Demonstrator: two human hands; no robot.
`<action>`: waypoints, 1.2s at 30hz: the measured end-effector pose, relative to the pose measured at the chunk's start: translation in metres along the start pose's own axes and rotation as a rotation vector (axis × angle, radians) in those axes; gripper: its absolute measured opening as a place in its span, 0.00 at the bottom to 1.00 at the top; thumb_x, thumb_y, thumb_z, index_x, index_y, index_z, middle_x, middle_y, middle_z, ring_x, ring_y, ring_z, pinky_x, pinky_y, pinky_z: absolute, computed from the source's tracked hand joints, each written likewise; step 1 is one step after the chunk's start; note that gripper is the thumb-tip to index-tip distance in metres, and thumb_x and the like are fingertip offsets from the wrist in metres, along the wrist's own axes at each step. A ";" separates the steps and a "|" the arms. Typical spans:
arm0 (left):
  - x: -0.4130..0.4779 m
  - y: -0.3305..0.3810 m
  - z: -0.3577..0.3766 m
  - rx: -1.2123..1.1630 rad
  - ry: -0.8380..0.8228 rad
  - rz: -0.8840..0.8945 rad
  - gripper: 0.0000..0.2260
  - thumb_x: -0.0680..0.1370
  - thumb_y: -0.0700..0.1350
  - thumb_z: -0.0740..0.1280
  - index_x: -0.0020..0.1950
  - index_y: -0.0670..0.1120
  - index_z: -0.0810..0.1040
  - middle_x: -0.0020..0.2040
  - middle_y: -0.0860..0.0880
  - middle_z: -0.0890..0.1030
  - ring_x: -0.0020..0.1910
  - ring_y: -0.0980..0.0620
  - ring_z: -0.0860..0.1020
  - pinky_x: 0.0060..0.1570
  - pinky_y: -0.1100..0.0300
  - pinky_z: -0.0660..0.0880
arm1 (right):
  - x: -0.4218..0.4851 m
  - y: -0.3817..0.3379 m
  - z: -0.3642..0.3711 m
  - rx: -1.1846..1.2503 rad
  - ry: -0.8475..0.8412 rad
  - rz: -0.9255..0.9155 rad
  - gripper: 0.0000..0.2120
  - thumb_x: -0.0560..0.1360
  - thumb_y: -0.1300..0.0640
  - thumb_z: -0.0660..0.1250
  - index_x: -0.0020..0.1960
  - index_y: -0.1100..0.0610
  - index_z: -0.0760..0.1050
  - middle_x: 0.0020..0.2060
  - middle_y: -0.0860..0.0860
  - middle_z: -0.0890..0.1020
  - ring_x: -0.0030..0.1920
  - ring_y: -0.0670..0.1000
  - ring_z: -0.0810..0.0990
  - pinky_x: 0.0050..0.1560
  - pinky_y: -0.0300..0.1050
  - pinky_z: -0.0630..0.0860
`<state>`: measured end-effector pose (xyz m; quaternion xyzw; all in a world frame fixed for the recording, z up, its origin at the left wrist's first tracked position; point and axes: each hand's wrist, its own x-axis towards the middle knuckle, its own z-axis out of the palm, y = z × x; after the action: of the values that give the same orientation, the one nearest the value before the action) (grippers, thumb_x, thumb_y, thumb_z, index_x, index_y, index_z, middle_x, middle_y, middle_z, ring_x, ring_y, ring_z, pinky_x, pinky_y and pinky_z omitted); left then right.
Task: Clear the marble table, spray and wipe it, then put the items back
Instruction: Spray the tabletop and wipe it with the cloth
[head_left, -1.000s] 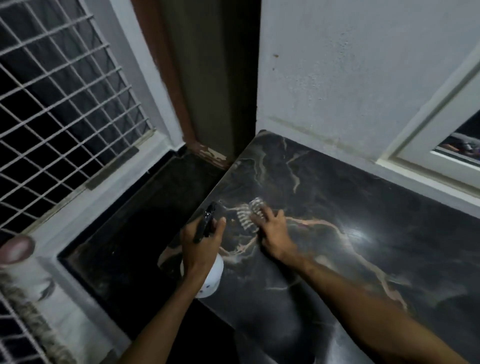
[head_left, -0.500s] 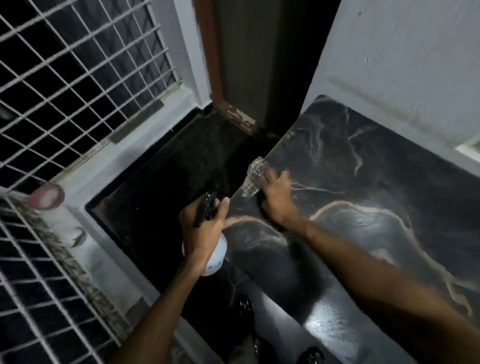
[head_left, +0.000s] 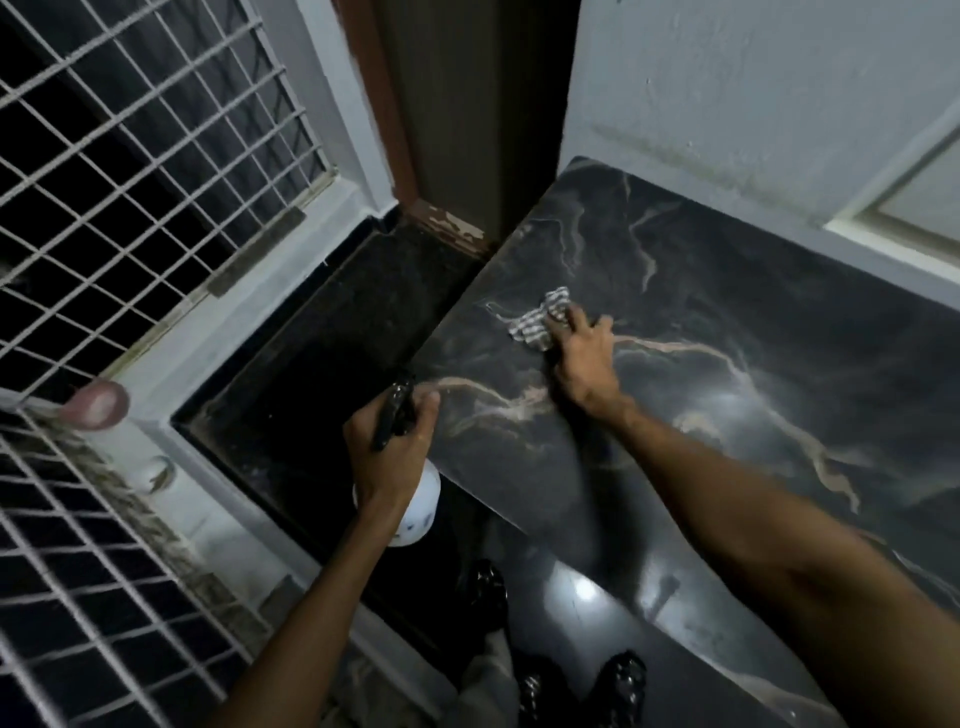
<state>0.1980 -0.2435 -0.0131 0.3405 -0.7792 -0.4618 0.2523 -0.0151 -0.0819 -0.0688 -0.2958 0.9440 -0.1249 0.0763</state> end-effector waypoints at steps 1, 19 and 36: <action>-0.011 0.004 0.006 0.010 -0.011 0.006 0.11 0.74 0.55 0.72 0.37 0.50 0.81 0.32 0.54 0.83 0.35 0.58 0.82 0.38 0.67 0.77 | -0.017 -0.002 0.002 -0.001 -0.031 -0.077 0.30 0.73 0.60 0.63 0.74 0.49 0.68 0.75 0.56 0.65 0.60 0.64 0.69 0.64 0.57 0.68; -0.191 0.076 0.120 0.025 -0.284 0.073 0.17 0.73 0.59 0.71 0.35 0.46 0.79 0.29 0.49 0.81 0.31 0.50 0.82 0.38 0.47 0.81 | -0.336 0.170 -0.009 0.231 0.177 0.401 0.37 0.64 0.66 0.65 0.71 0.45 0.73 0.75 0.51 0.68 0.55 0.60 0.71 0.58 0.50 0.71; -0.229 0.089 0.125 0.030 -0.470 0.203 0.14 0.76 0.51 0.72 0.34 0.45 0.79 0.30 0.50 0.81 0.31 0.52 0.81 0.36 0.51 0.79 | -0.475 0.160 0.005 0.352 0.356 0.805 0.39 0.67 0.75 0.64 0.73 0.47 0.72 0.76 0.50 0.65 0.54 0.50 0.62 0.51 0.35 0.59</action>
<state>0.2293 0.0302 -0.0076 0.1476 -0.8534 -0.4890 0.1041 0.2864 0.3185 -0.0847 0.1371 0.9464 -0.2924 0.0044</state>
